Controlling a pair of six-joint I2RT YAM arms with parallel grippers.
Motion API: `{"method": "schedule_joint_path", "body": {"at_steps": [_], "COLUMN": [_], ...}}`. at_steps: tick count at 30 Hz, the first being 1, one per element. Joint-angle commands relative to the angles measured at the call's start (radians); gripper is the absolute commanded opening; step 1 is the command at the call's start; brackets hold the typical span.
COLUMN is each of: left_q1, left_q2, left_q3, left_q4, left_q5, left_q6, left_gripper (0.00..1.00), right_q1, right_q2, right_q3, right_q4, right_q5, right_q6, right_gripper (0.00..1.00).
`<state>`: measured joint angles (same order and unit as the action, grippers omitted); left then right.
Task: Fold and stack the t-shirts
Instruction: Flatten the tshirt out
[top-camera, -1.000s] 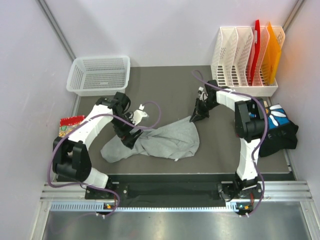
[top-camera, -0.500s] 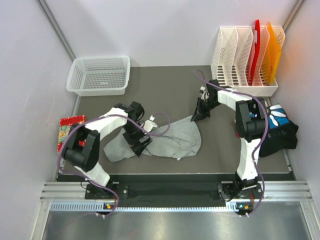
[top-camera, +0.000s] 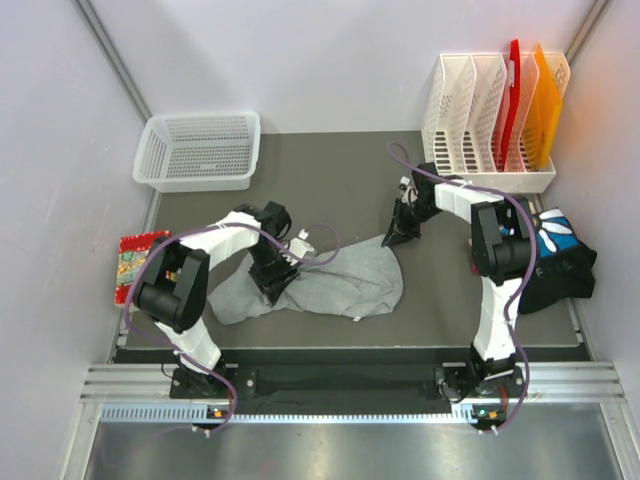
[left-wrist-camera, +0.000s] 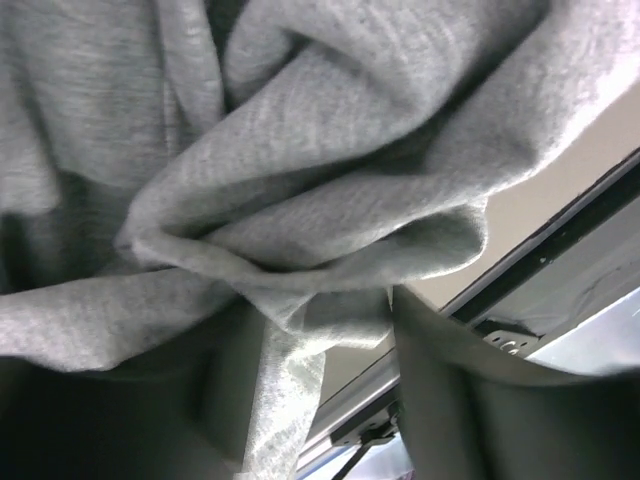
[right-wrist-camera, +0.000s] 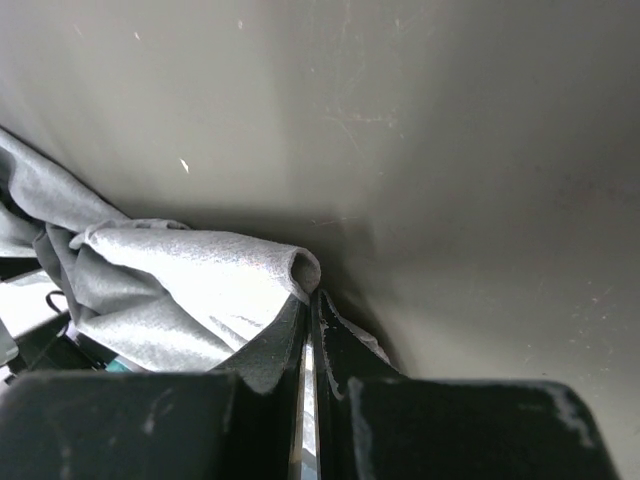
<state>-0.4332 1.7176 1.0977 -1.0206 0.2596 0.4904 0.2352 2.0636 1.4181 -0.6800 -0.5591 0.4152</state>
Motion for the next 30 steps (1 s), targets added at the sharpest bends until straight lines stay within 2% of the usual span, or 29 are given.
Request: {"method": "schedule_joint_path", "body": {"at_steps": [1, 3, 6, 9, 10, 11, 14, 17, 18, 20, 21, 24, 25, 30], "left_q1": [0.004, 0.004, 0.005, 0.011, 0.022, 0.028, 0.083, 0.177, 0.227, 0.273, 0.313, 0.365, 0.375, 0.390], "left_q2": [-0.010, -0.019, -0.027, -0.041, -0.053, -0.062, -0.096, -0.087, -0.075, -0.018, 0.002, 0.060, 0.060, -0.016], "left_q3": [0.040, 0.045, 0.062, 0.088, 0.100, 0.114, 0.210, 0.393, 0.527, 0.672, 0.814, 1.018, 1.062, 1.070], "left_q4": [0.014, 0.005, -0.010, -0.051, -0.065, -0.079, -0.114, -0.127, -0.143, -0.192, -0.209, -0.239, -0.219, -0.090], "left_q5": [-0.008, -0.016, -0.026, -0.039, -0.040, -0.054, -0.144, -0.221, -0.246, -0.281, -0.293, -0.310, -0.348, -0.392], "left_q6": [0.005, 0.007, 0.007, 0.013, 0.028, 0.037, 0.094, 0.166, 0.180, 0.211, 0.217, 0.235, 0.253, 0.267], "left_gripper": [0.40, 0.28, 0.27, 0.21, 0.07, 0.00, 0.00, 0.00, 0.00, 0.00, 0.00, 0.00, 0.00, 0.00], "right_q1": [0.012, 0.012, 0.012, 0.010, 0.012, 0.010, 0.006, -0.008, -0.011, -0.028, -0.031, -0.051, -0.054, -0.065], "right_q2": [-0.060, -0.059, -0.054, -0.054, -0.054, -0.057, -0.075, -0.109, -0.118, -0.157, -0.174, -0.255, -0.302, -0.505], "right_q3": [-0.007, -0.007, -0.002, 0.010, 0.015, 0.024, 0.093, 0.194, 0.249, 0.322, 0.343, 0.400, 0.416, 0.417], "right_q4": [0.023, 0.022, 0.017, 0.011, 0.005, 0.000, -0.032, -0.058, -0.065, -0.078, -0.078, -0.064, -0.047, -0.027], "right_q5": [-0.007, -0.005, -0.005, -0.004, -0.004, -0.004, -0.005, -0.010, -0.009, -0.004, -0.002, 0.013, 0.016, 0.074], "right_q6": [-0.006, -0.007, -0.010, -0.010, -0.013, -0.012, -0.012, -0.006, -0.003, 0.000, 0.000, 0.005, 0.002, -0.029], "right_gripper": [0.00, 0.00, 0.00, 0.00, 0.00, 0.00, 0.00, 0.00, 0.00, 0.00, 0.00, 0.00, 0.00, 0.00]}}
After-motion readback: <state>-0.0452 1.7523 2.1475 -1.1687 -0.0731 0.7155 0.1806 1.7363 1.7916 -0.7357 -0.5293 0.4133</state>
